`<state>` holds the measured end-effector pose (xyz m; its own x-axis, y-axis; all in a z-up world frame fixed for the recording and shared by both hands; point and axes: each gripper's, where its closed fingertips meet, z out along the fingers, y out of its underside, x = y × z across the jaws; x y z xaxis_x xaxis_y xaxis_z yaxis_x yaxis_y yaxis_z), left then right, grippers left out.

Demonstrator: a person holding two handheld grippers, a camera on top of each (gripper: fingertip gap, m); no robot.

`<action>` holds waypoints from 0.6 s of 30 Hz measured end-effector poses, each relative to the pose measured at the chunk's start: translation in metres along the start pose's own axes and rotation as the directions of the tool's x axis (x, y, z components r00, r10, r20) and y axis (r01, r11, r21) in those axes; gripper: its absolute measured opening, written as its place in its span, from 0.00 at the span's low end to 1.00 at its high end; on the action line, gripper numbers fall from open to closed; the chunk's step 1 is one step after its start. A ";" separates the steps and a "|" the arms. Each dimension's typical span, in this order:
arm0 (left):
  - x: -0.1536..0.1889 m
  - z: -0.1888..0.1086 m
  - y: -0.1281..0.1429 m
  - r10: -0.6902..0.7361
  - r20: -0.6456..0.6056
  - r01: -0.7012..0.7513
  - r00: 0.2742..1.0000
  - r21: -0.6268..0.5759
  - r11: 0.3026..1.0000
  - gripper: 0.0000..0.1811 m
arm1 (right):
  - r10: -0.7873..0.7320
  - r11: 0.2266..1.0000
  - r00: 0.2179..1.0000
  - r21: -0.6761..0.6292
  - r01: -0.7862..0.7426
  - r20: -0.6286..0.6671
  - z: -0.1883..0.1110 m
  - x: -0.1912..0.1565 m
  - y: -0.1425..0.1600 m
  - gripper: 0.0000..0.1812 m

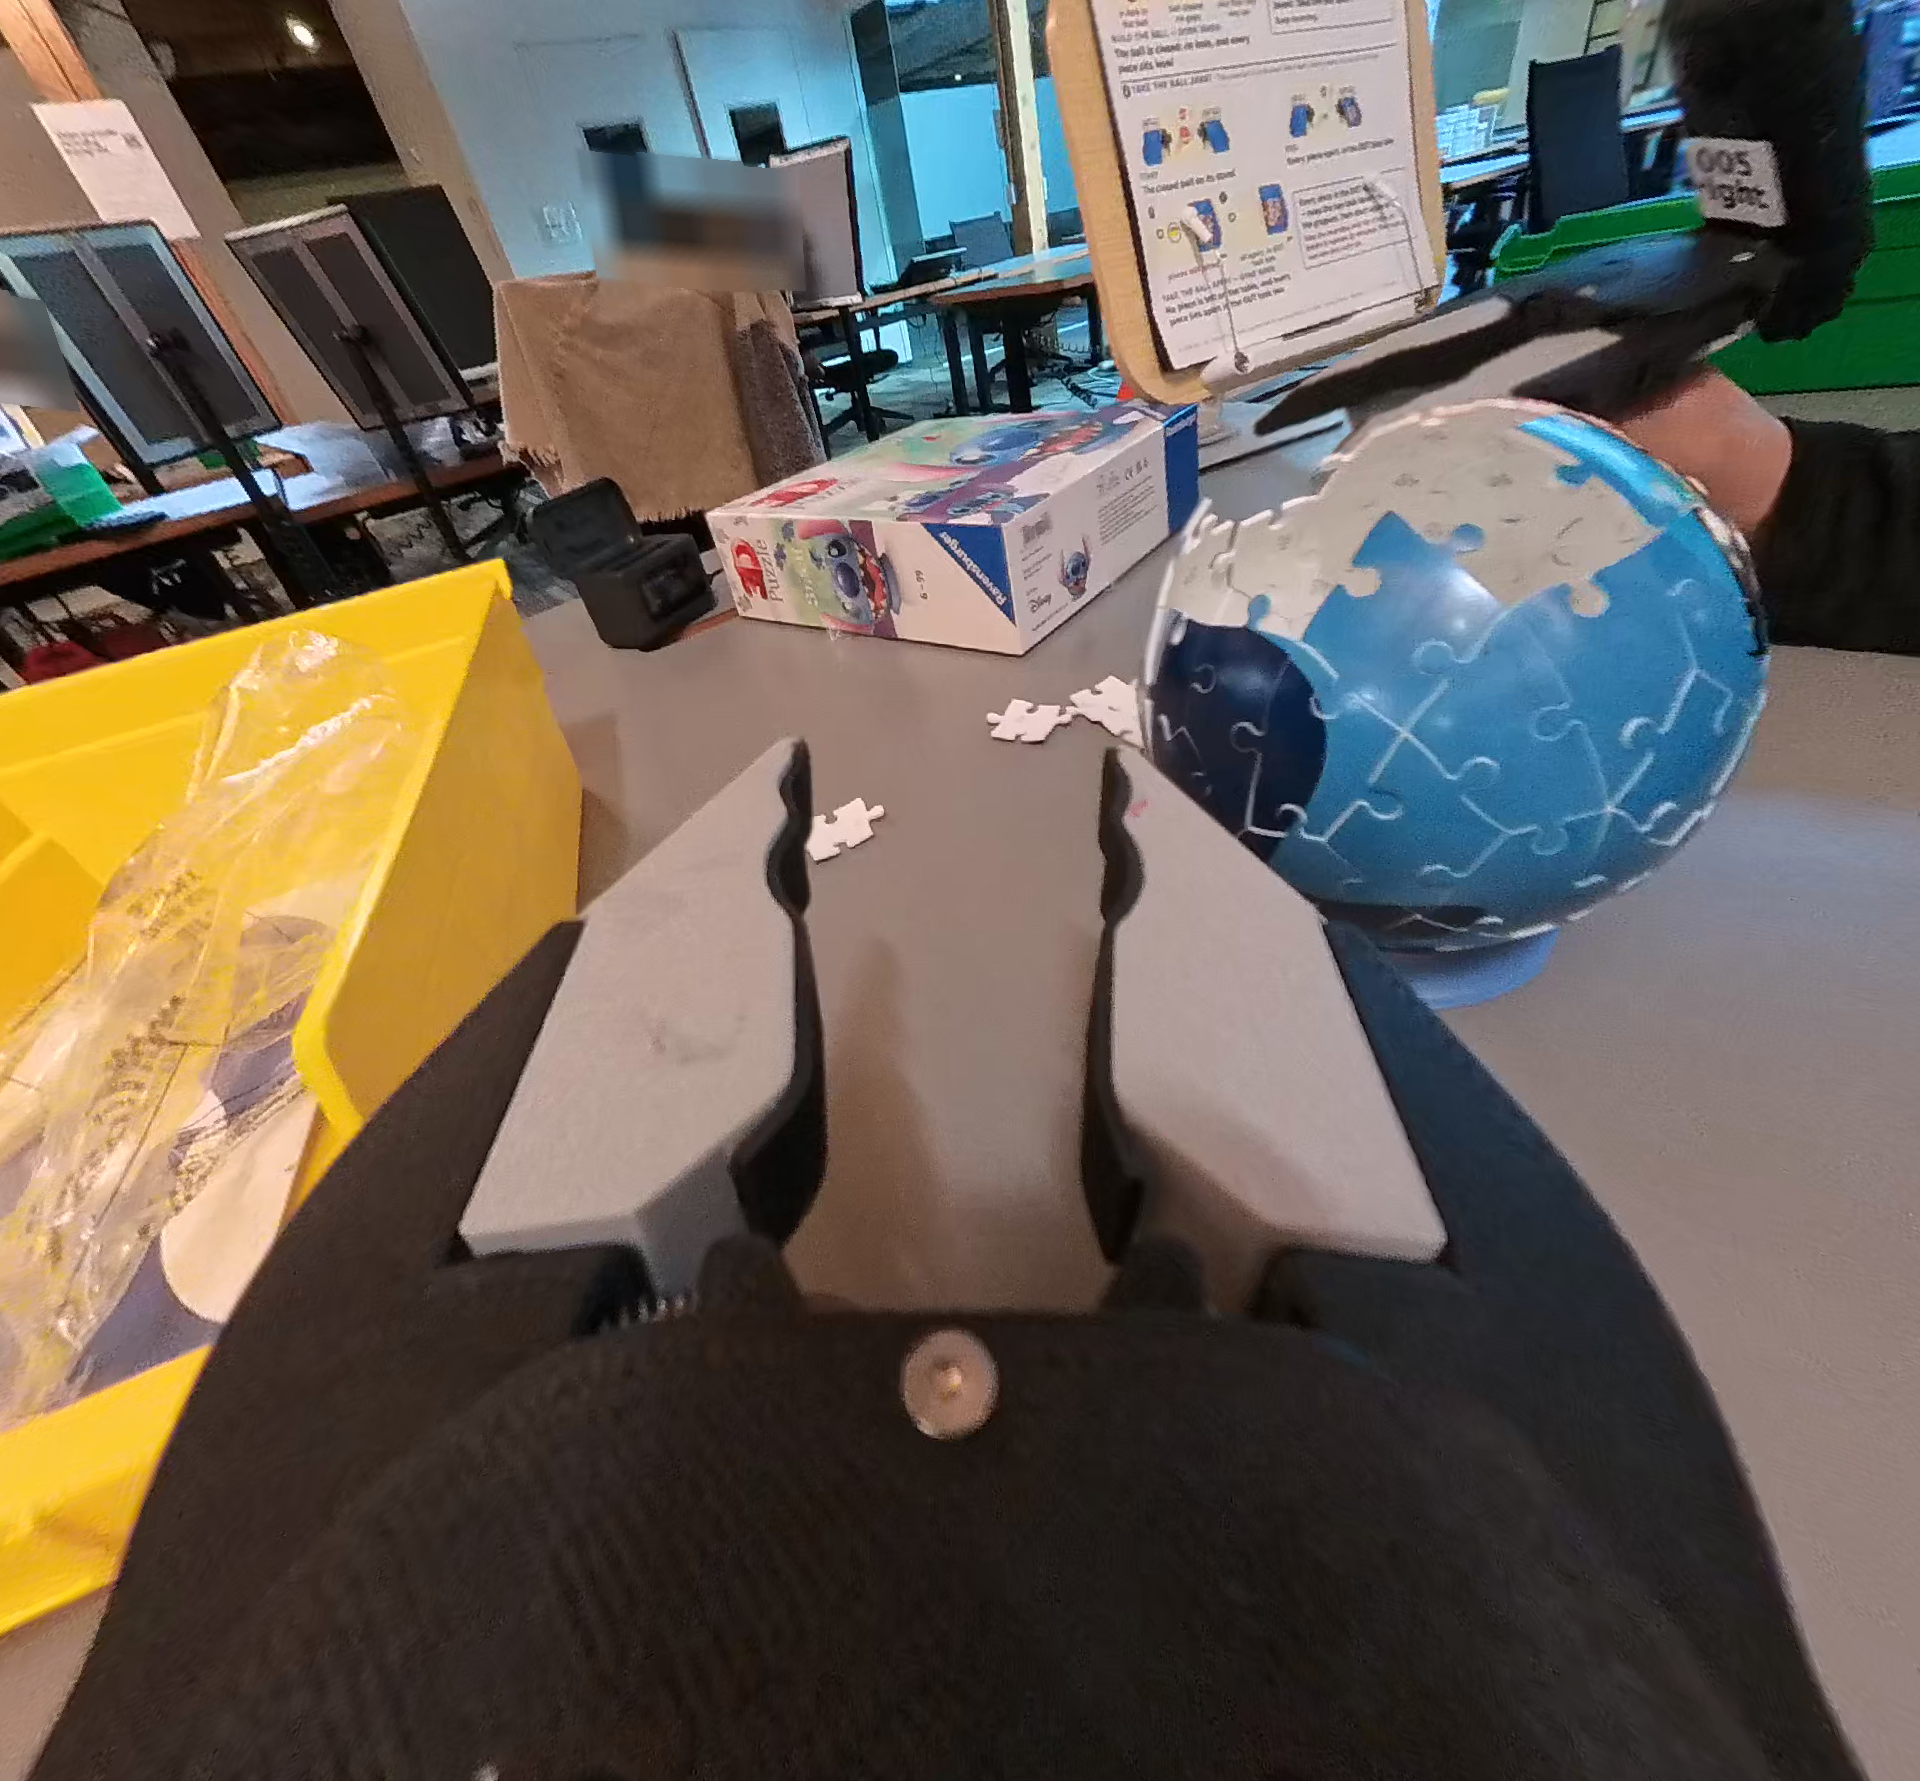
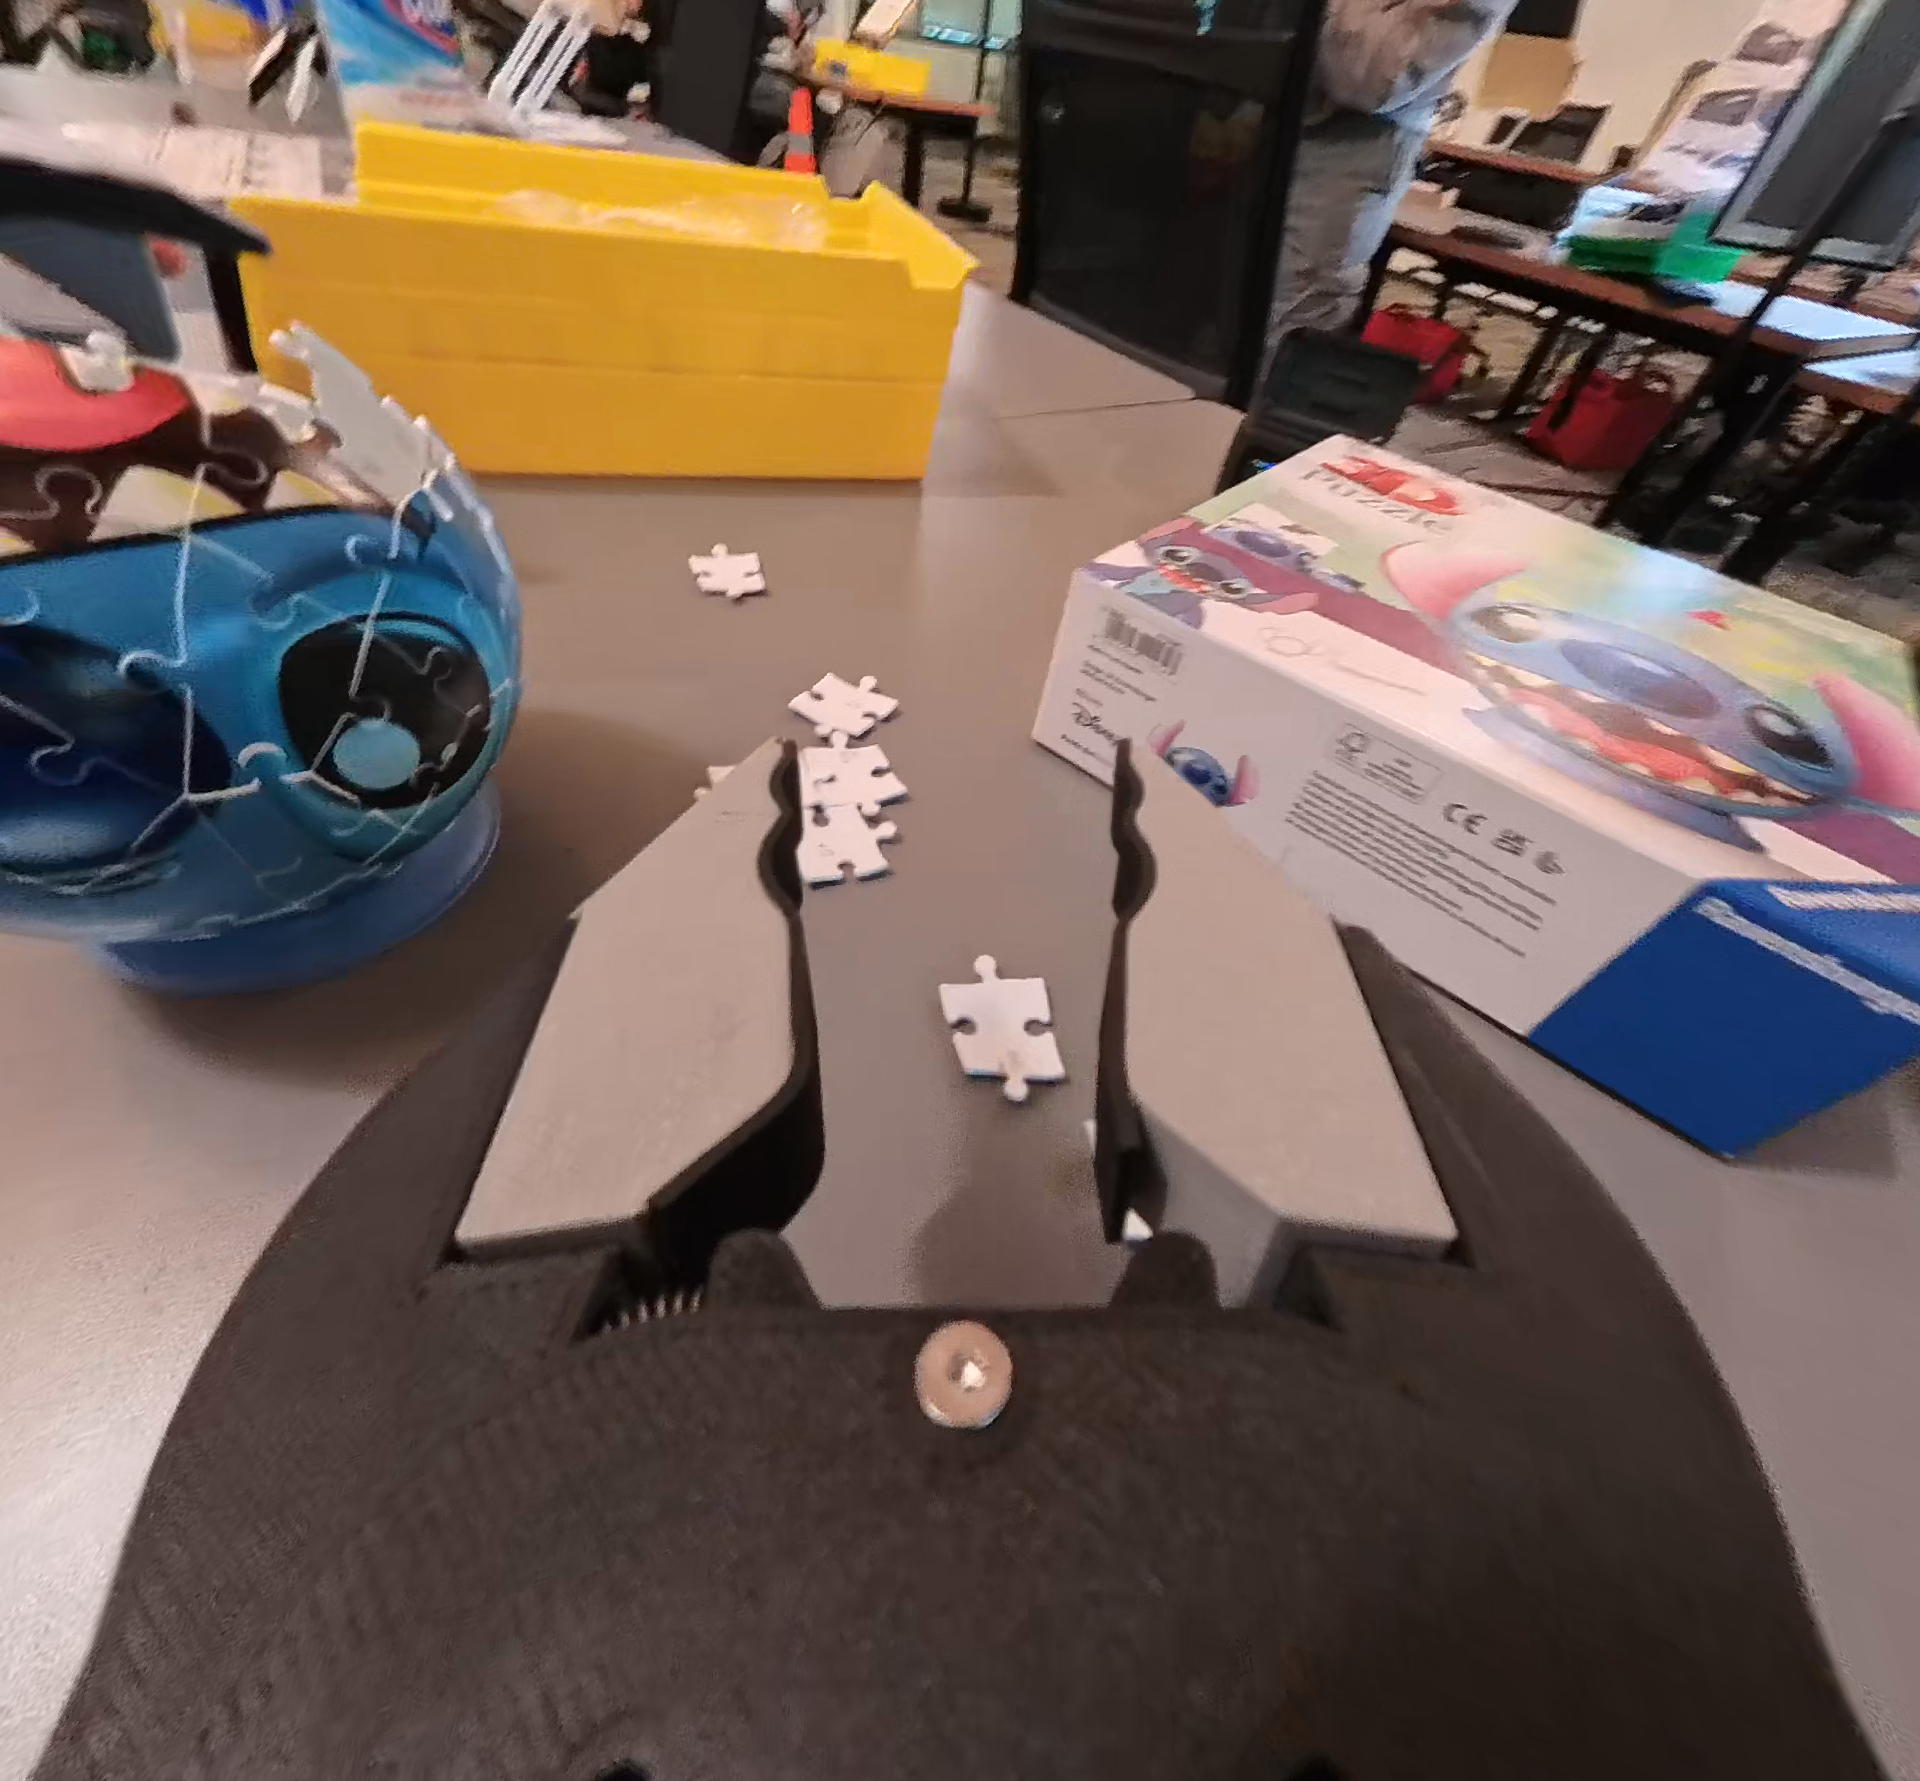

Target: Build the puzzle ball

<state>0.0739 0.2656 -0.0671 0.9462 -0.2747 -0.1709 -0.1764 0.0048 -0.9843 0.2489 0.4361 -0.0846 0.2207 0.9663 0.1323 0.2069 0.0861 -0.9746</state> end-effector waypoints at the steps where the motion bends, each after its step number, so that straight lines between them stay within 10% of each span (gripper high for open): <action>1: -0.001 0.000 0.000 -0.011 0.000 0.011 1.000 0.002 1.000 0.30 | 0.011 1.000 1.000 0.015 -0.010 -0.023 -0.004 0.004 -0.001 0.31; 18: -0.001 -0.006 -0.004 -0.064 -0.024 0.065 0.998 0.031 0.997 0.26 | 0.146 0.987 0.981 0.089 -0.135 -0.128 -0.024 0.015 -0.005 0.34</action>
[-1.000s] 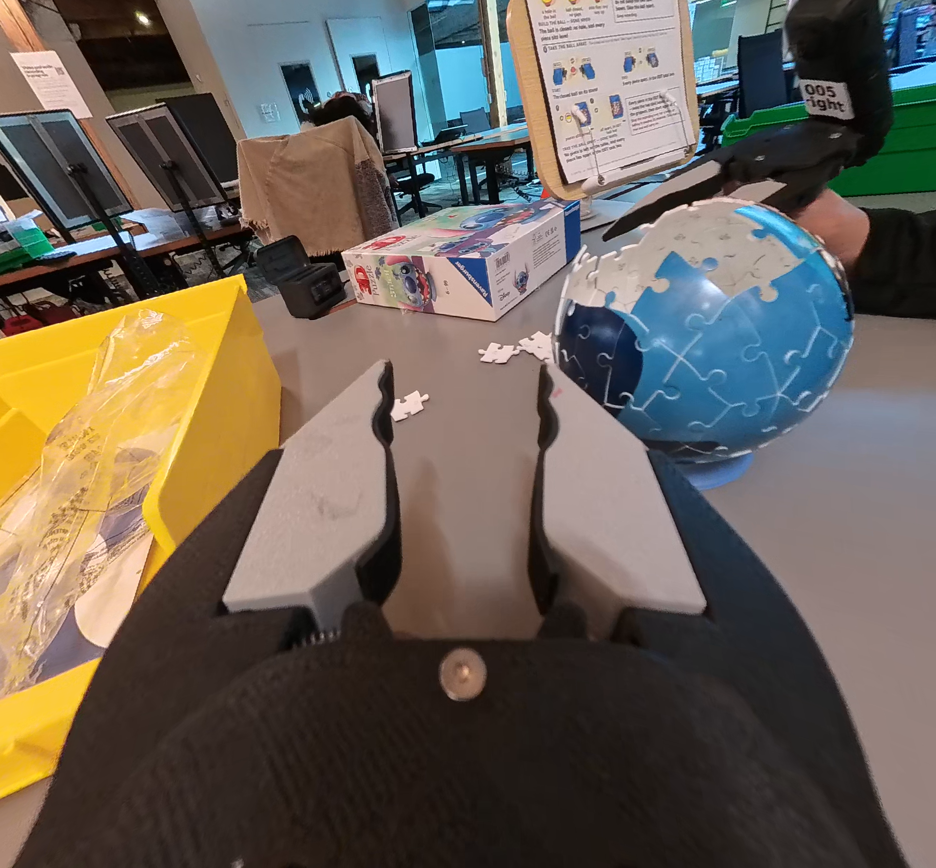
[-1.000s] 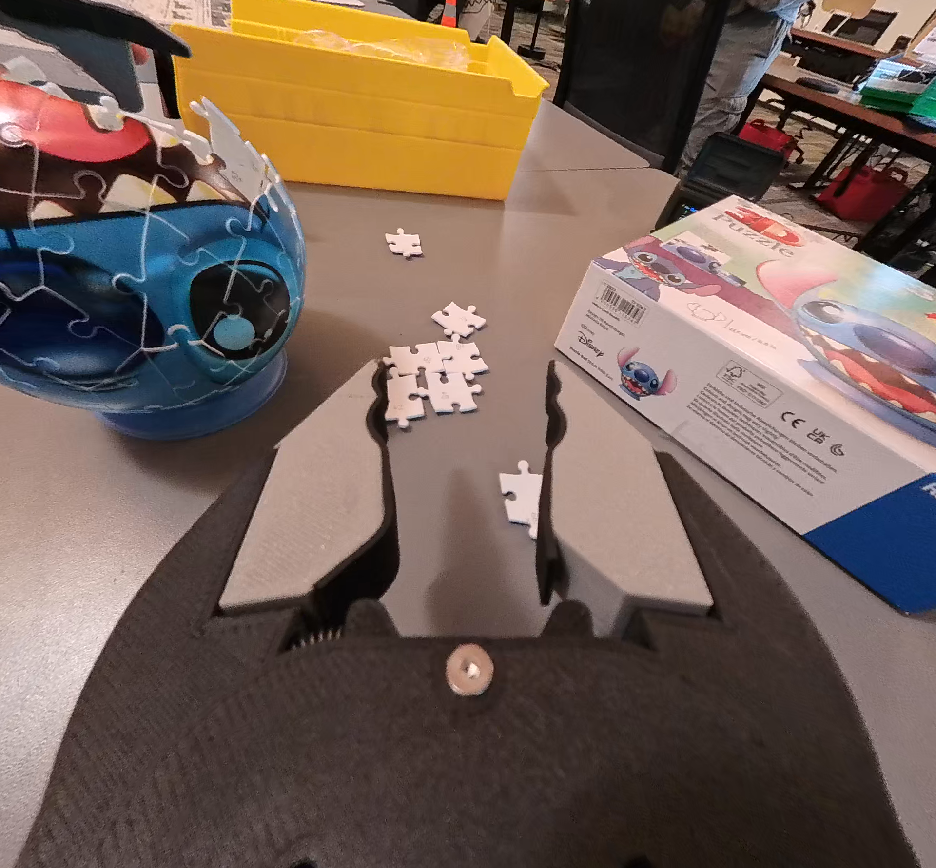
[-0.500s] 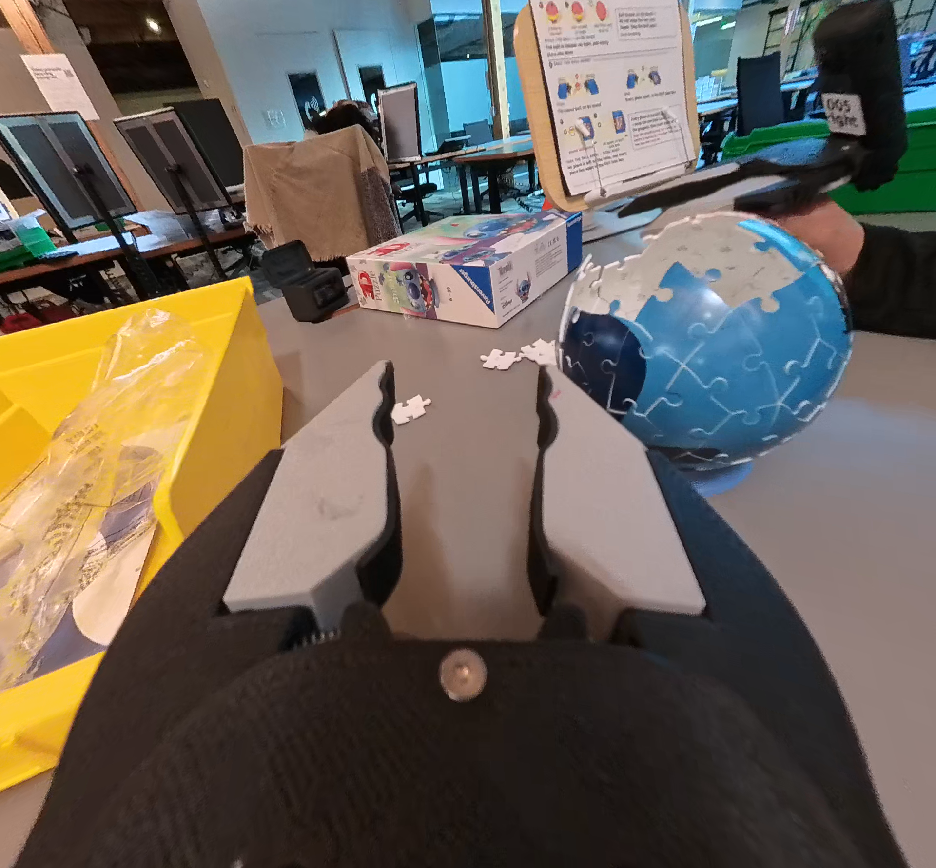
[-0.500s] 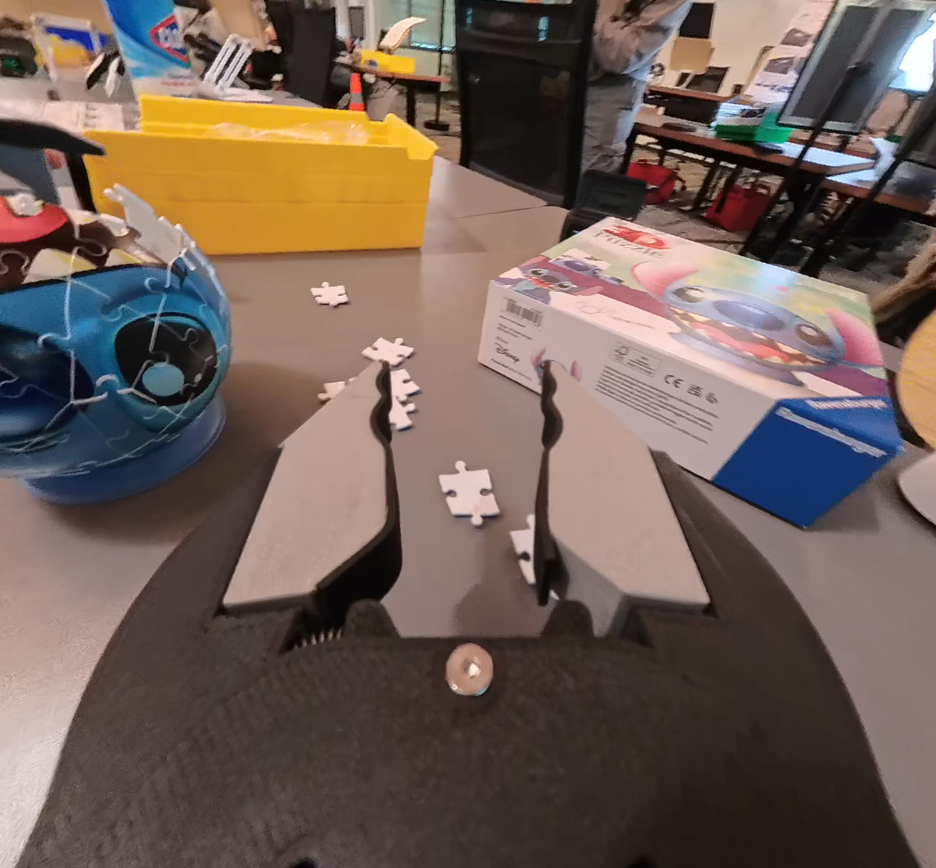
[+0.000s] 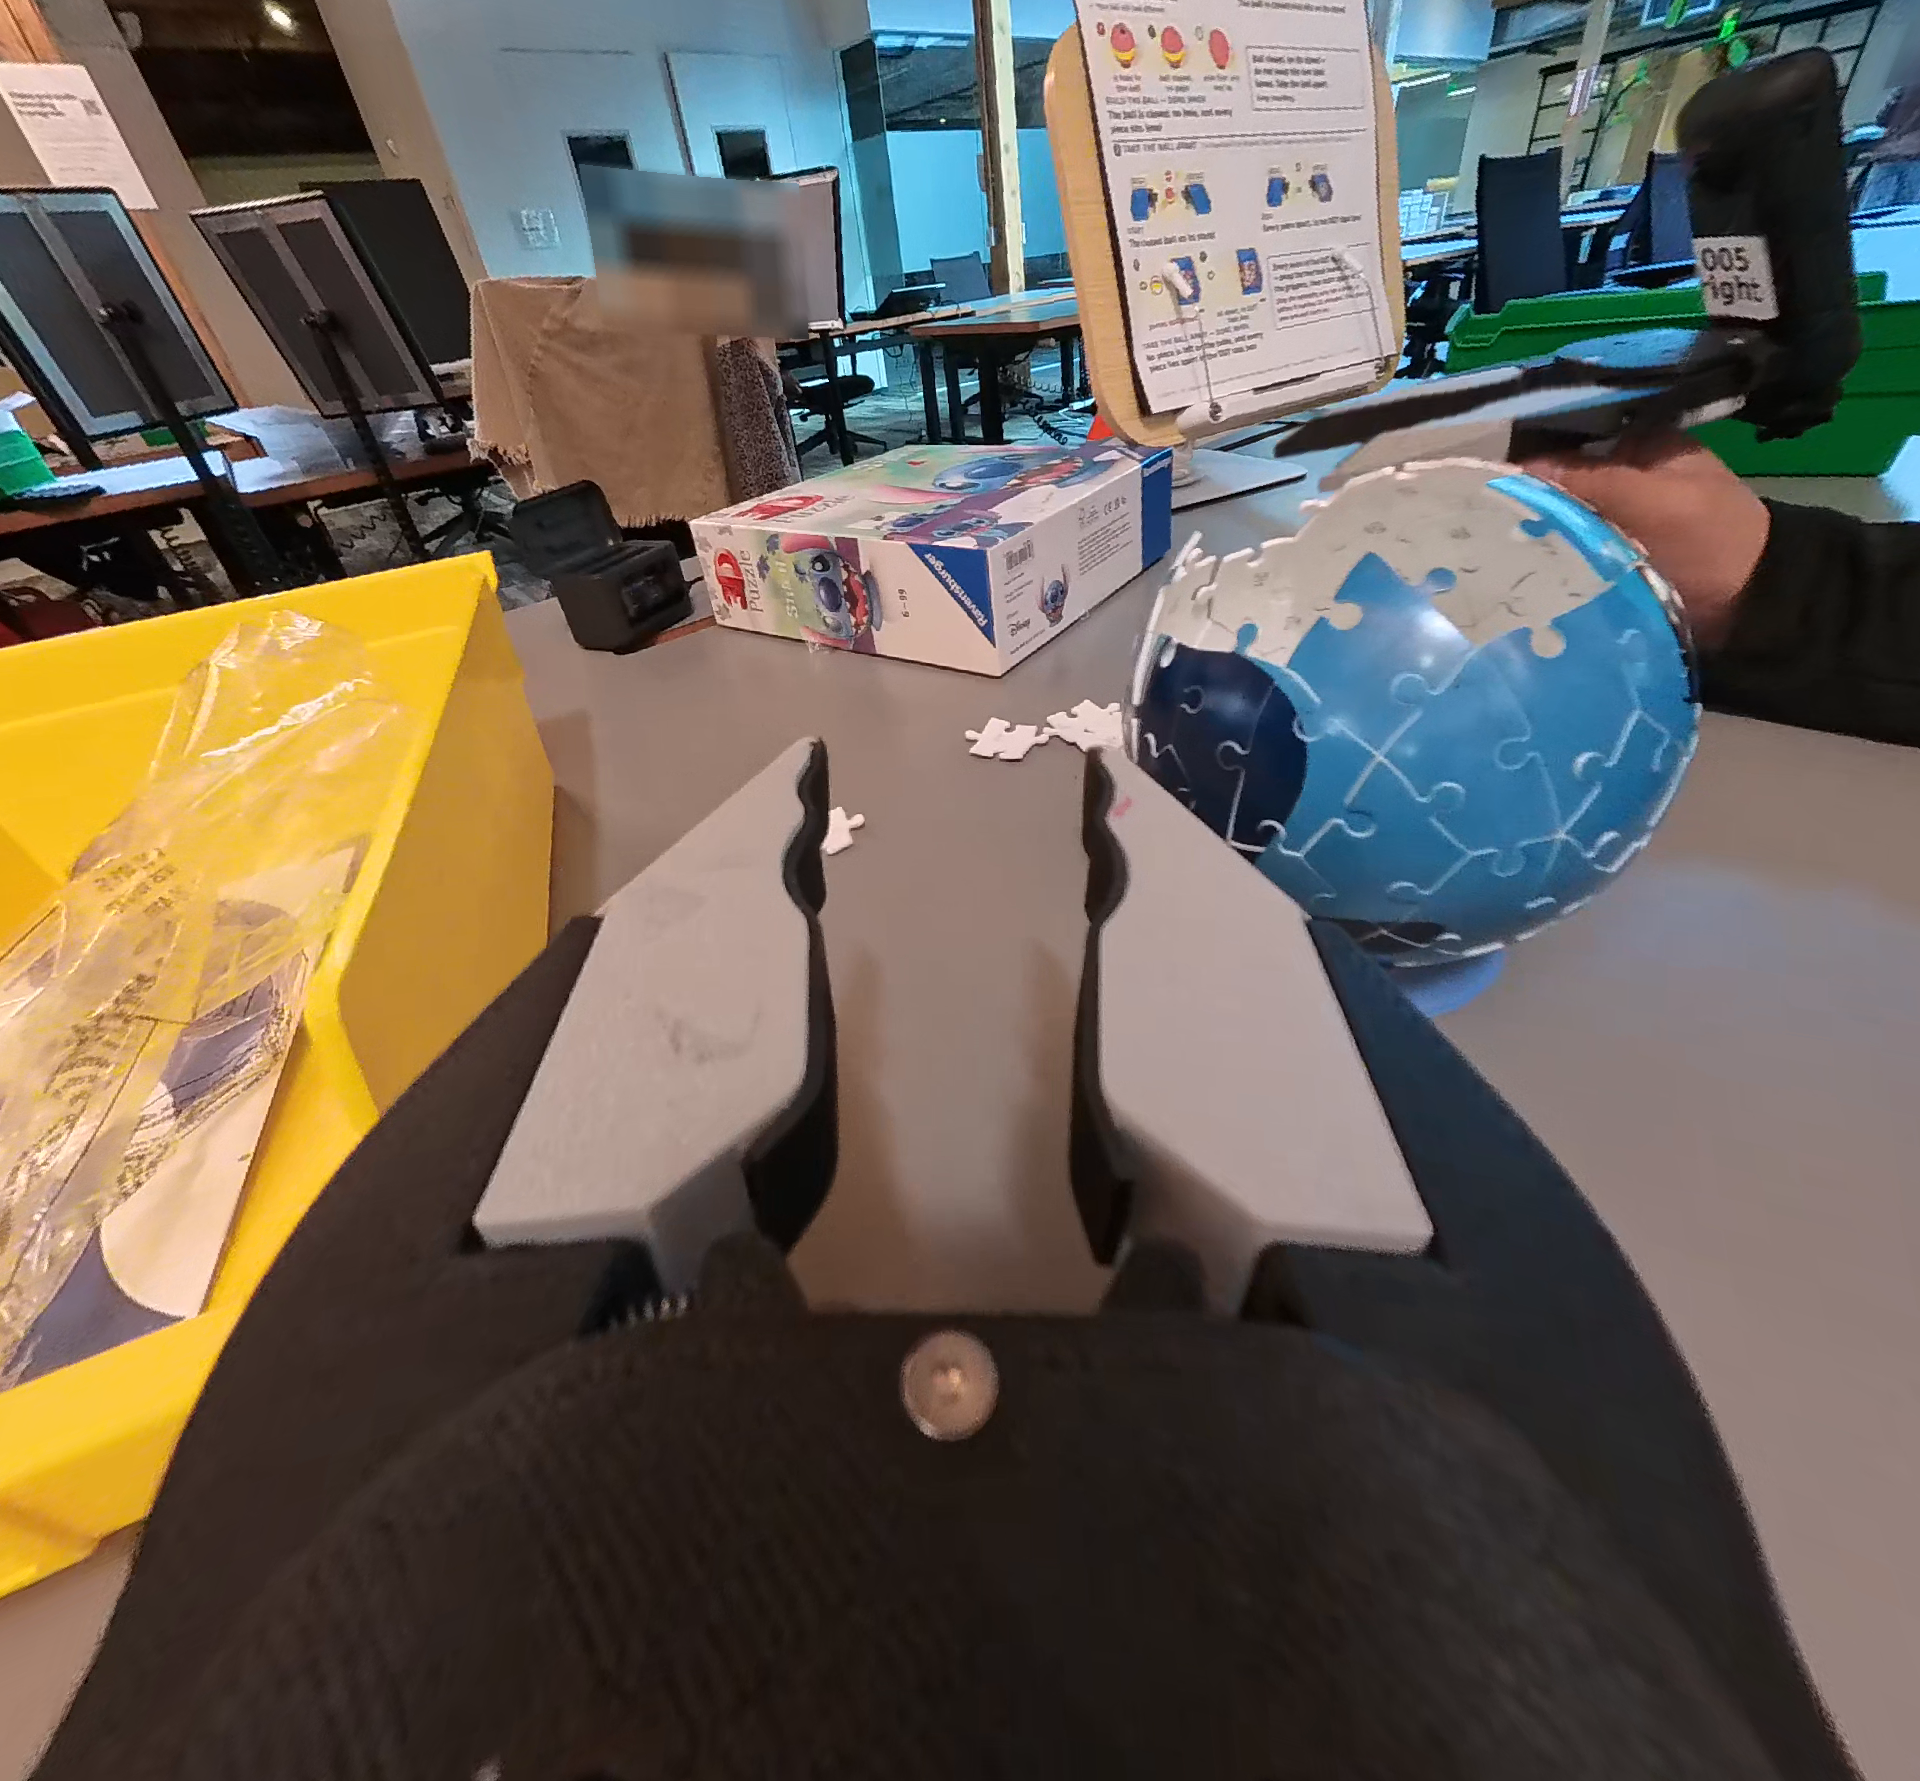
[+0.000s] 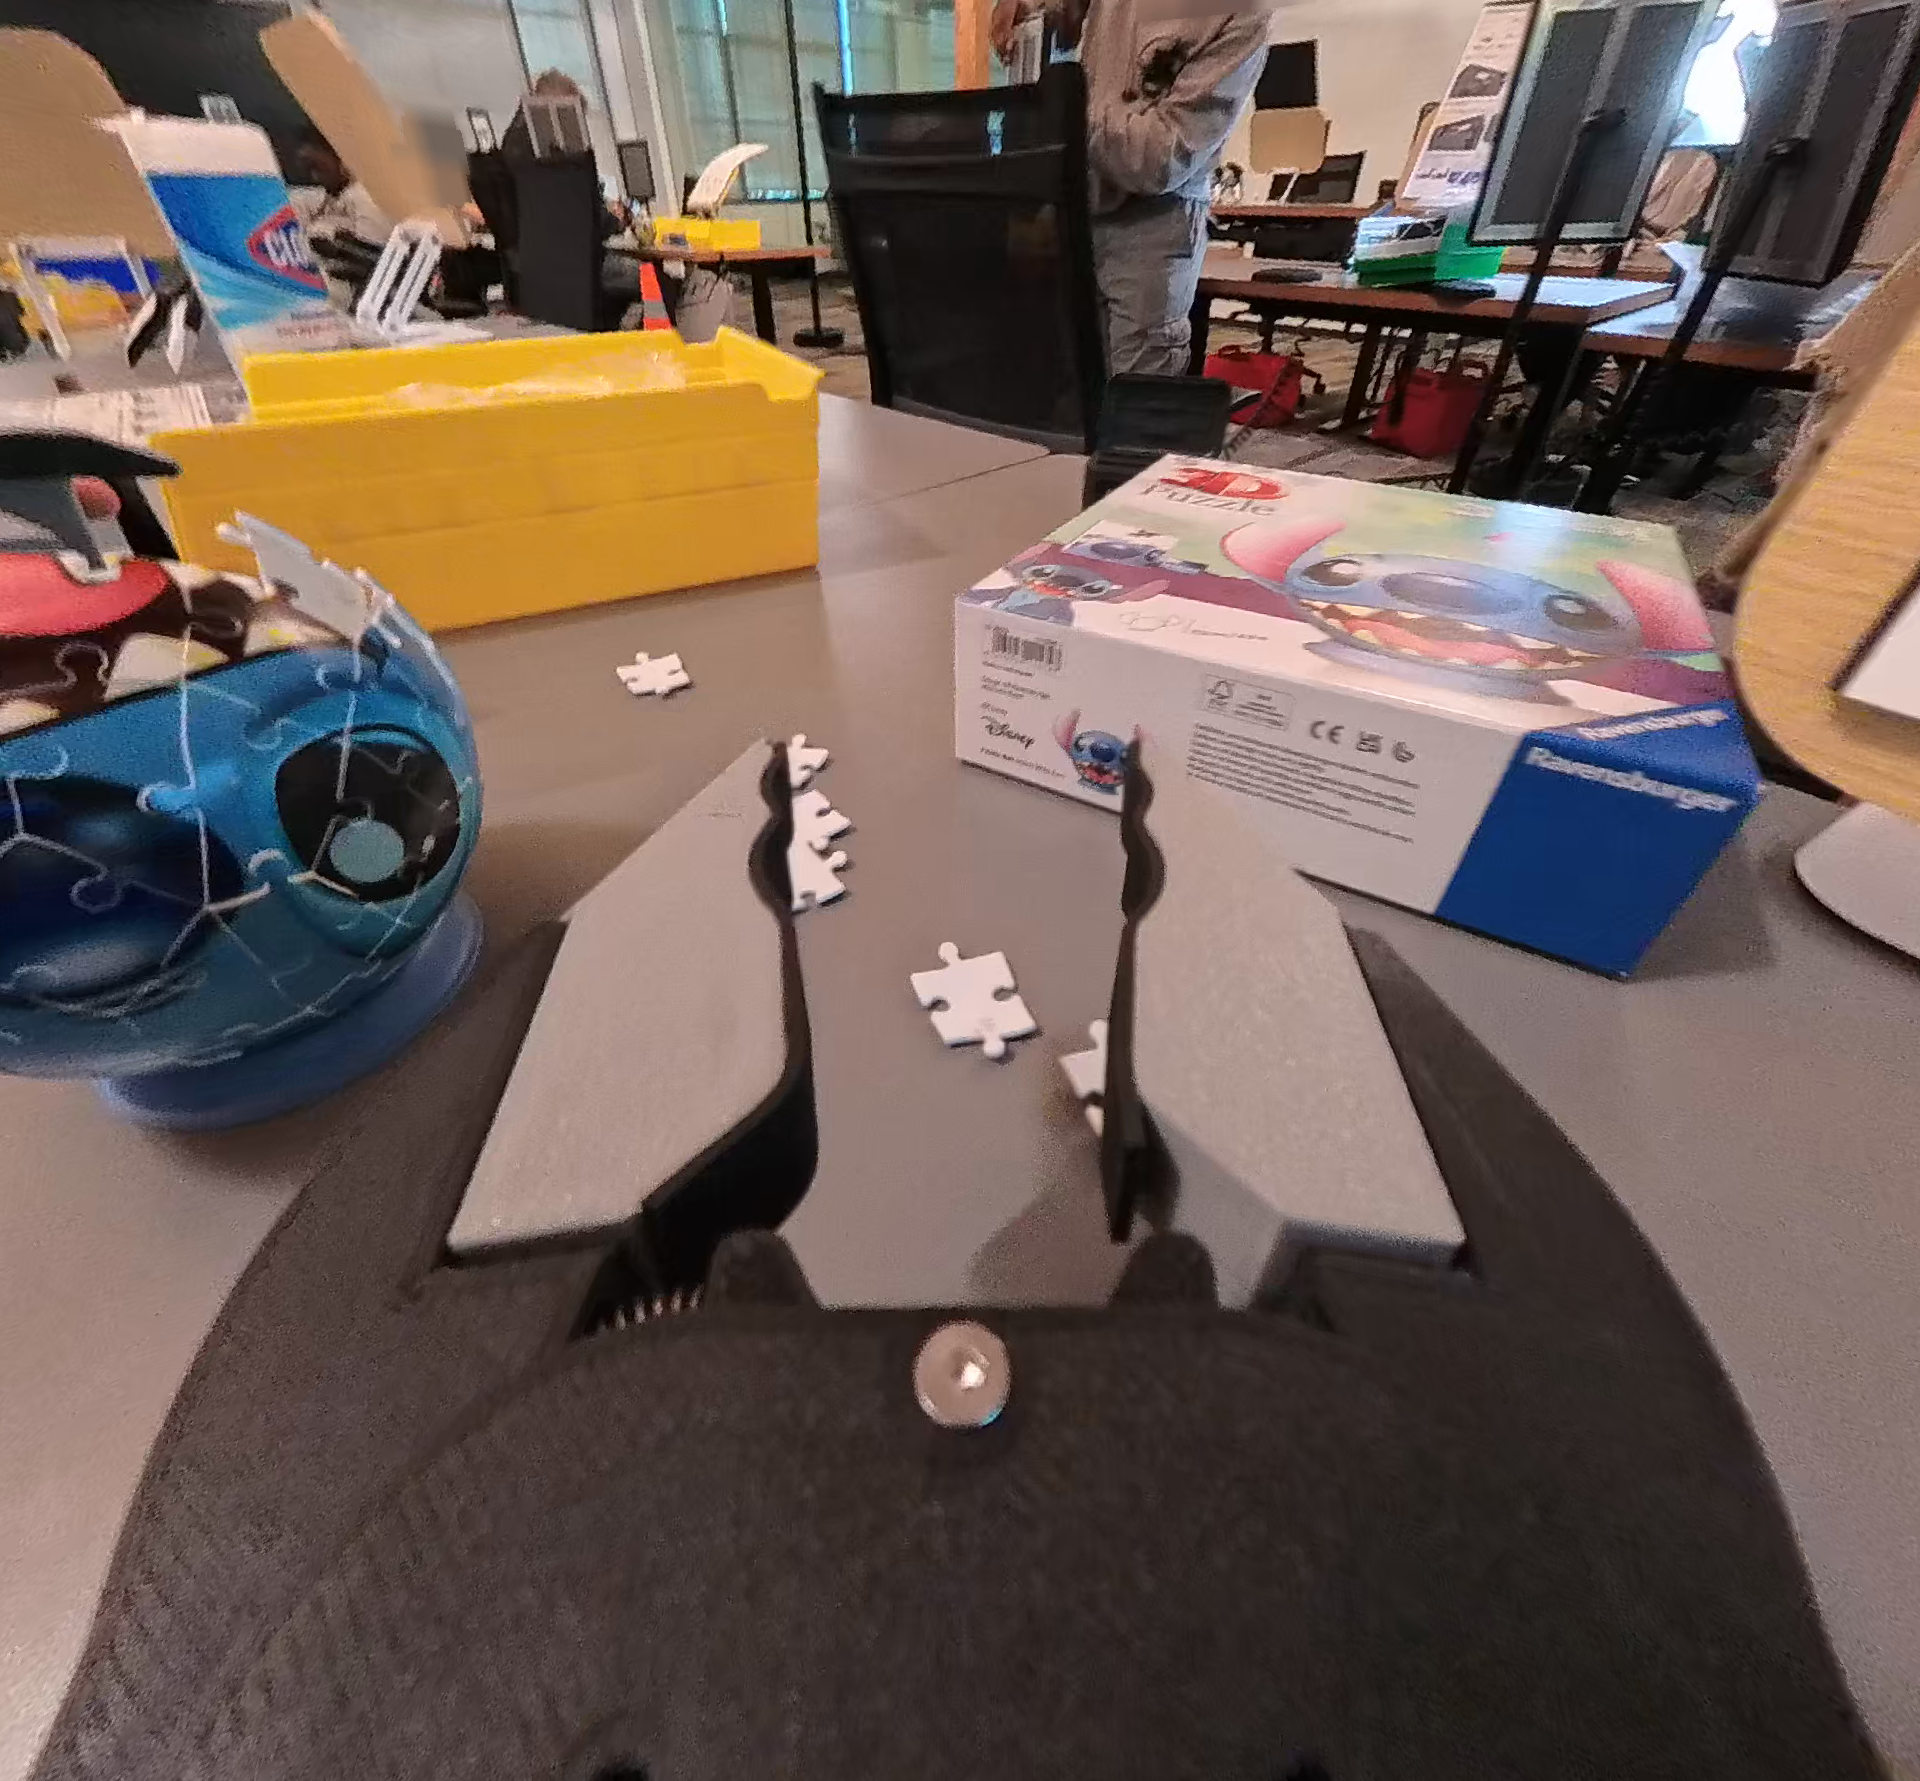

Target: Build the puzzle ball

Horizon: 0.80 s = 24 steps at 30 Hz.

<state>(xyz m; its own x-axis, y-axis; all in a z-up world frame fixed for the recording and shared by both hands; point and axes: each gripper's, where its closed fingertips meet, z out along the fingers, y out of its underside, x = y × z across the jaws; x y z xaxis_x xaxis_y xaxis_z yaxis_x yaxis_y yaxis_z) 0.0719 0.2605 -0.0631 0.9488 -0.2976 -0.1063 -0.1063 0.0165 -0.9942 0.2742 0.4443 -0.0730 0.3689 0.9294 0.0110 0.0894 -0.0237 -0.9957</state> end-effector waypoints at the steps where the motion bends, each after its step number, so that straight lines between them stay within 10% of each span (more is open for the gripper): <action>1: -0.001 0.000 -0.001 0.000 0.006 0.000 1.000 0.004 1.000 0.26 | -0.022 1.000 1.000 -0.021 0.023 0.017 0.003 -0.005 0.003 0.34; 18: 0.000 0.000 0.000 0.011 0.014 -0.011 1.000 -0.003 1.000 0.28 | -0.140 0.985 0.974 -0.073 0.155 0.179 0.037 -0.020 0.010 0.35; 24: 0.036 -0.014 -0.003 -0.187 -0.315 0.184 0.931 -0.039 0.982 0.43 | 0.026 0.994 0.819 -0.101 0.039 0.573 0.017 -0.077 0.006 0.36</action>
